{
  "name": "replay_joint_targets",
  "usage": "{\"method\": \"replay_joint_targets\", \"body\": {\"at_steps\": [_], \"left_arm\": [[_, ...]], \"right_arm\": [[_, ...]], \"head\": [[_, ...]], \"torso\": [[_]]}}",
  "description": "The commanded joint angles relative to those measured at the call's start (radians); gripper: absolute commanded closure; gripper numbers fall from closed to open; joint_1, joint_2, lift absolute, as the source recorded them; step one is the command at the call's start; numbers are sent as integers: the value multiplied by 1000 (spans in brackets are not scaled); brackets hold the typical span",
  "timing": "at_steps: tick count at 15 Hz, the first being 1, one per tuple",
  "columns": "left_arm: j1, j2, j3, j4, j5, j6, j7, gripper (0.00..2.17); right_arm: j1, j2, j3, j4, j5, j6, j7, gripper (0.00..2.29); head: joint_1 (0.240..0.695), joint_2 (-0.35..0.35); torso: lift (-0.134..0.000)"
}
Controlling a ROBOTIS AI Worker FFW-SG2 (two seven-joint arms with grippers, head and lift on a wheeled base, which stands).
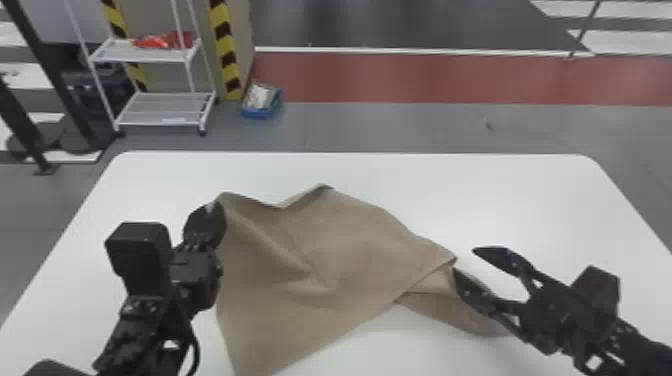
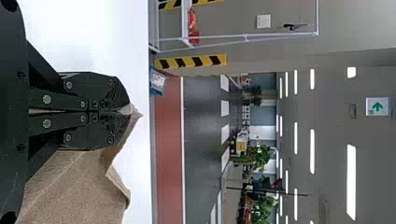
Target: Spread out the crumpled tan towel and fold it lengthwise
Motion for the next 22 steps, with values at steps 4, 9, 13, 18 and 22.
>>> {"method": "replay_joint_targets", "body": {"at_steps": [4, 9, 13, 18, 22], "left_arm": [[4, 1, -2, 3, 1, -12, 0, 2142], [13, 1, 6, 8, 1, -25, -3, 2142], [15, 3, 9, 14, 1, -43, -3, 2142], [30, 9, 49, -40, 51, 25, -83, 2142], [61, 7, 100, -190, 64, 249, -318, 2142]], "right_arm": [[-52, 8, 38, 61, 21, -13, -56, 586], [-118, 3, 104, 64, 64, 171, -31, 1150], [-120, 1, 103, 49, 53, 158, 22, 1956], [-43, 14, -6, -142, -79, 125, -19, 1976], [-81, 9, -204, -246, -242, 220, -2, 1976]], "head": [[695, -19], [695, 1], [695, 24], [695, 14], [695, -73]], "torso": [[-124], [-124], [-124], [-124], [-124]]}}
